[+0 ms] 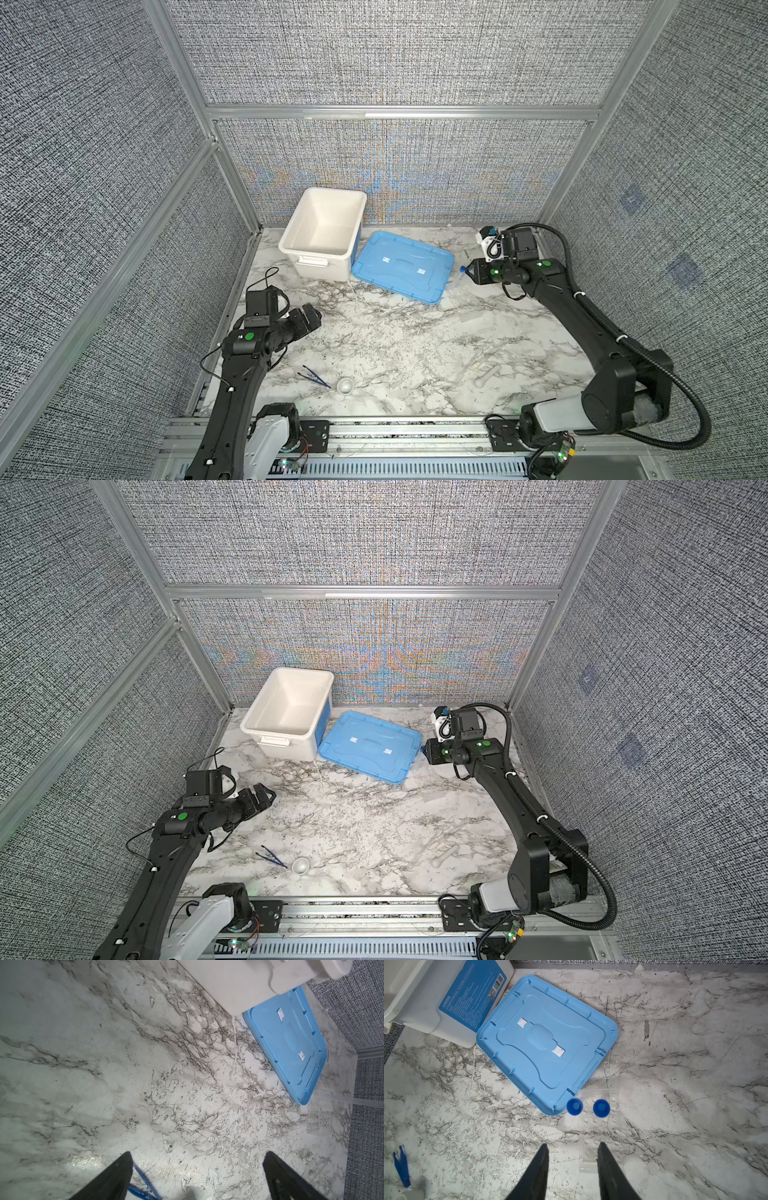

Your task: Organize the chemistry lab equipment

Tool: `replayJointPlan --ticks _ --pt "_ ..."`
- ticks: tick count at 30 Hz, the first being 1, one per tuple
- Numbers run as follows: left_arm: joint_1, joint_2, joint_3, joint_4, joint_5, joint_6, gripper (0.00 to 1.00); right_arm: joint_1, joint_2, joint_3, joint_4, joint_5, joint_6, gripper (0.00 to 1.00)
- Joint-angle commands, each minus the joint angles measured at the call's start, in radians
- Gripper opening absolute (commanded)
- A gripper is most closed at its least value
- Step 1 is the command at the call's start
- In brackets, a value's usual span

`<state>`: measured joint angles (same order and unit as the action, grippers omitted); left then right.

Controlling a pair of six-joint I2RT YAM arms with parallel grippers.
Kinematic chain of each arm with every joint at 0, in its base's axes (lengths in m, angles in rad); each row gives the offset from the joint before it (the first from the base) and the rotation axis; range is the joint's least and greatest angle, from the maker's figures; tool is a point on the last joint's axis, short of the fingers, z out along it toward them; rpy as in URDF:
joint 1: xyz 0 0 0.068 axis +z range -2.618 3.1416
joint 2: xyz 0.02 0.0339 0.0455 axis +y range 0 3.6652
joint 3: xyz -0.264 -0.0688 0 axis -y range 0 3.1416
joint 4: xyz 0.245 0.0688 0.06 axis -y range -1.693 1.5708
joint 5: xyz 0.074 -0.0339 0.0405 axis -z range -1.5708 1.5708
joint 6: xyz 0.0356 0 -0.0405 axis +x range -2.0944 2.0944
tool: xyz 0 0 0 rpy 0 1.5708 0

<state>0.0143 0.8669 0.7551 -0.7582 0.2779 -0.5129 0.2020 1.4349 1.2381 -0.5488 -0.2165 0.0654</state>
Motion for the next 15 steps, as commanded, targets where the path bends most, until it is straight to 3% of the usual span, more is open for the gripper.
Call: replayJointPlan --ticks 1,15 --pt "0.001 -0.010 0.002 0.002 -0.022 0.000 0.99 0.002 0.019 0.010 0.017 0.010 0.007 0.39" --pt "0.001 -0.022 0.000 0.003 -0.021 -0.001 0.99 0.030 0.120 0.079 0.038 -0.008 0.019 0.36"
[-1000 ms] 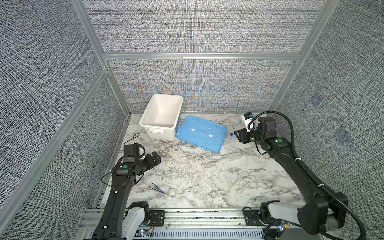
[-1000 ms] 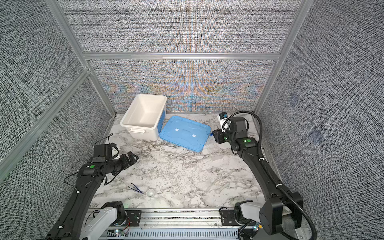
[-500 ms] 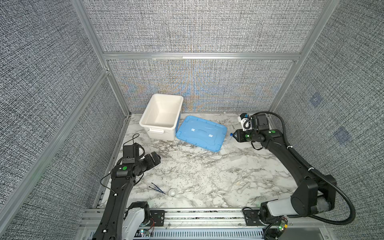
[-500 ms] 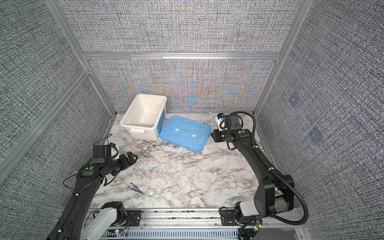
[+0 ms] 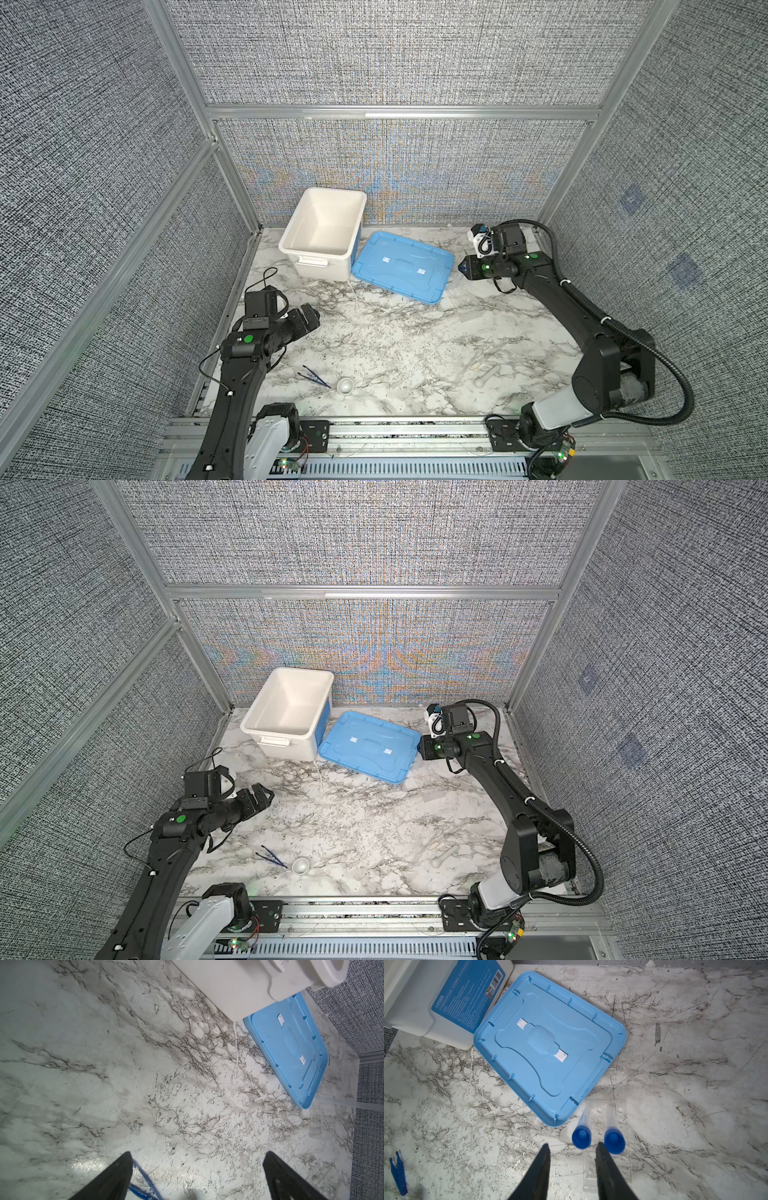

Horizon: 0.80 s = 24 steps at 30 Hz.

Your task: Organize the chemistry lab equipment

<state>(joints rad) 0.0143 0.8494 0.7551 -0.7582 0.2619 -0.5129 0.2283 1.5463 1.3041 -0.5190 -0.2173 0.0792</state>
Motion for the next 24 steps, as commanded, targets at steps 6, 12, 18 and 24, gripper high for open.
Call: replayJointPlan --ticks 6,12,18,24 --pt "0.001 0.001 0.000 0.003 0.004 0.001 0.99 0.010 0.026 0.026 0.004 -0.007 0.009 0.33" --pt "0.000 -0.005 -0.001 0.007 0.004 0.000 0.99 0.015 0.035 0.038 -0.005 -0.003 0.023 0.30" --pt "0.000 -0.001 -0.002 0.007 0.007 0.001 0.99 0.017 0.044 0.046 -0.007 -0.005 0.024 0.30" --pt "0.000 0.002 -0.001 0.007 0.006 0.001 0.99 0.022 0.065 0.054 -0.007 -0.010 0.028 0.30"
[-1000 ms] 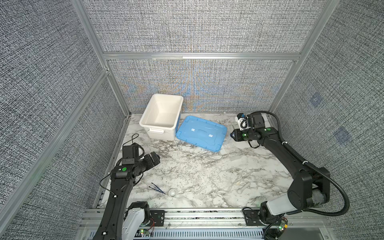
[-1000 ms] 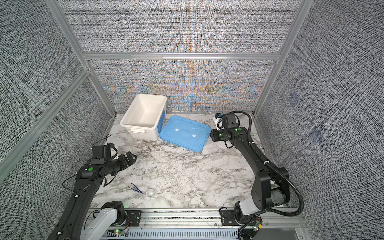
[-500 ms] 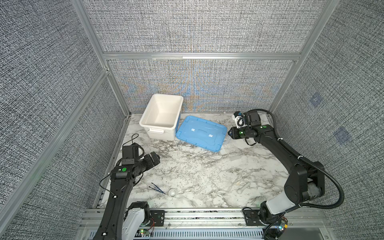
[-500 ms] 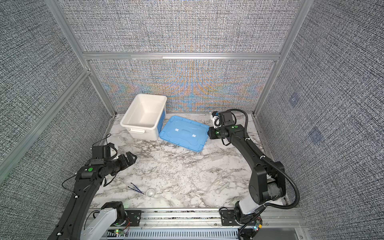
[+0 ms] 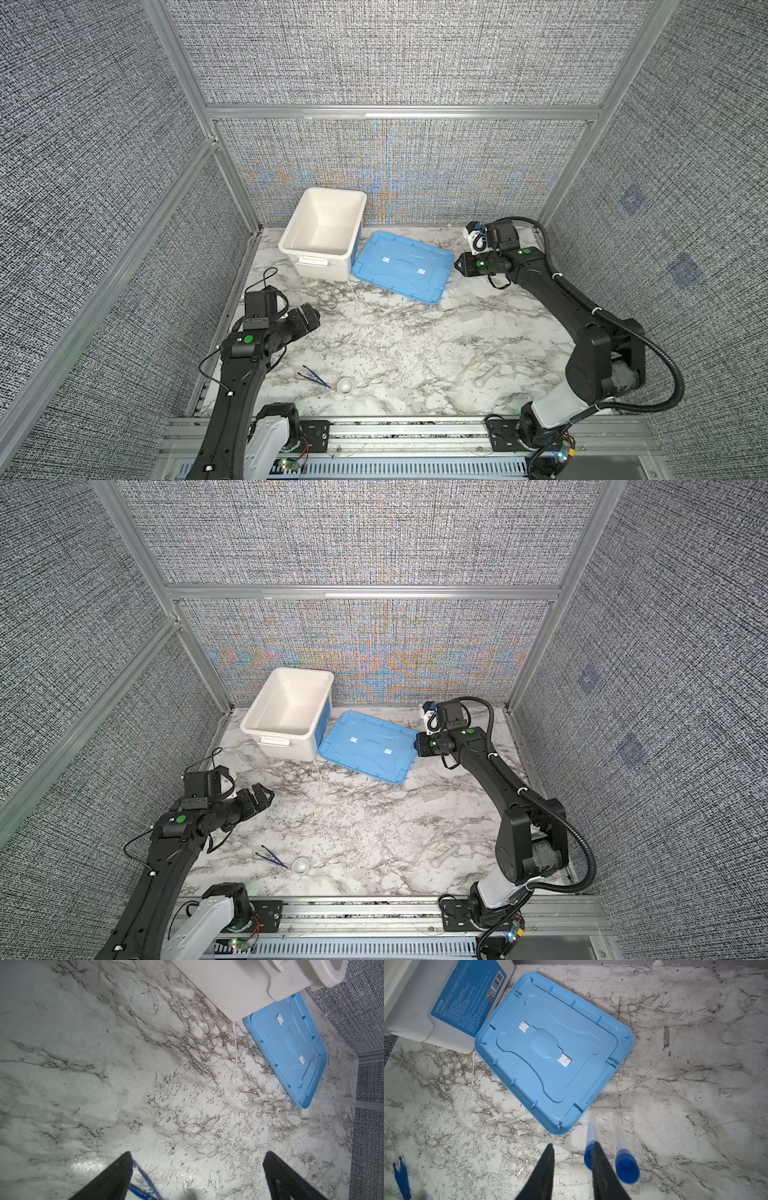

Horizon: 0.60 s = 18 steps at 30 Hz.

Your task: Organize the chemistry lab equipment

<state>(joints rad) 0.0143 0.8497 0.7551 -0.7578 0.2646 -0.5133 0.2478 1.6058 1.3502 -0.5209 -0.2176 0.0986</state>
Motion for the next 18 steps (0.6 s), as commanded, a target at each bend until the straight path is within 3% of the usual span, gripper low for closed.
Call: replayJointPlan --ticks 1,18 --pt "0.000 -0.001 -0.001 0.006 0.002 0.001 0.99 0.003 0.009 0.010 -0.005 -0.008 0.010 0.30" --pt "0.000 -0.003 -0.001 0.006 0.000 0.002 0.99 0.016 0.038 0.047 -0.013 -0.014 0.006 0.36"
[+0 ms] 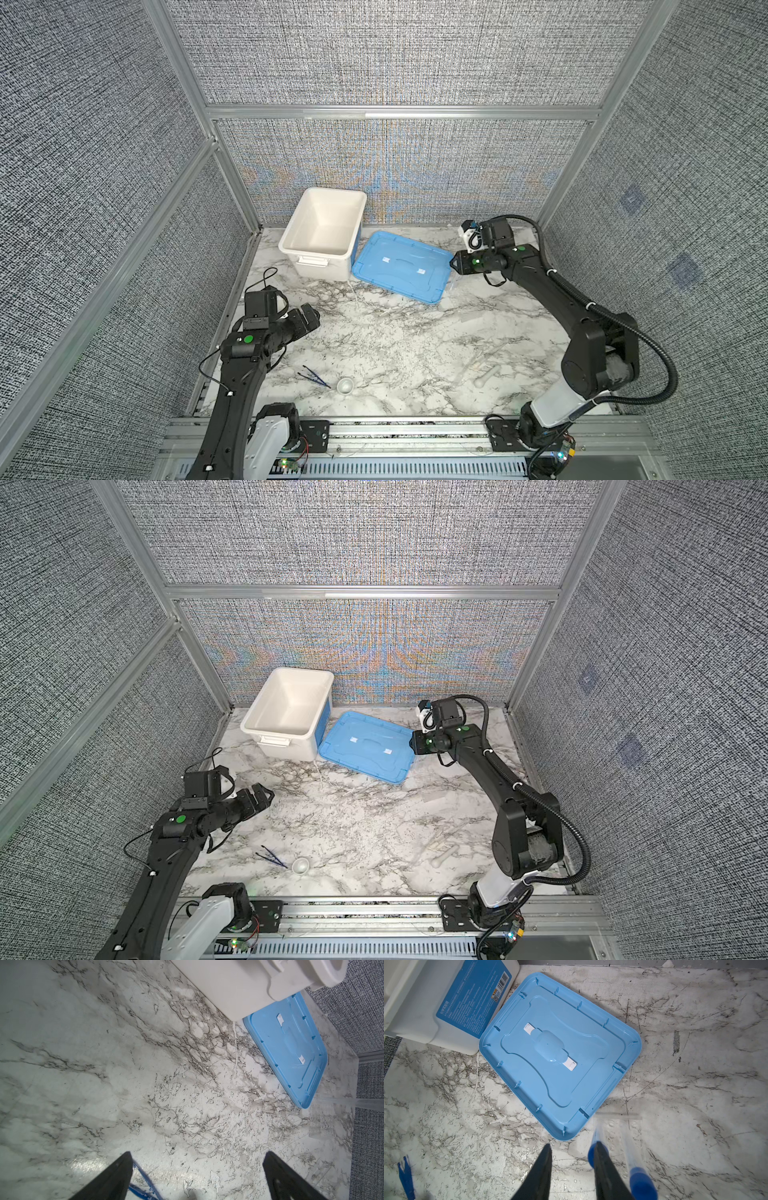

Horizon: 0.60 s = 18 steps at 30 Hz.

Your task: Organize the chemistry lab equipment

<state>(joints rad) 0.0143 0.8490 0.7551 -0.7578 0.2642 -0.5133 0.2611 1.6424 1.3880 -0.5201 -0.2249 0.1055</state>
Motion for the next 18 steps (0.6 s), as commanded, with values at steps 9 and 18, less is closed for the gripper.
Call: replayJointPlan --ticks 9,18 --pt "0.000 -0.011 -0.002 0.005 -0.007 0.001 0.99 0.004 -0.001 0.018 -0.011 -0.032 0.000 0.38" --pt "0.000 -0.019 -0.001 0.003 -0.017 0.001 0.99 0.007 0.016 0.017 -0.009 -0.048 0.007 0.39"
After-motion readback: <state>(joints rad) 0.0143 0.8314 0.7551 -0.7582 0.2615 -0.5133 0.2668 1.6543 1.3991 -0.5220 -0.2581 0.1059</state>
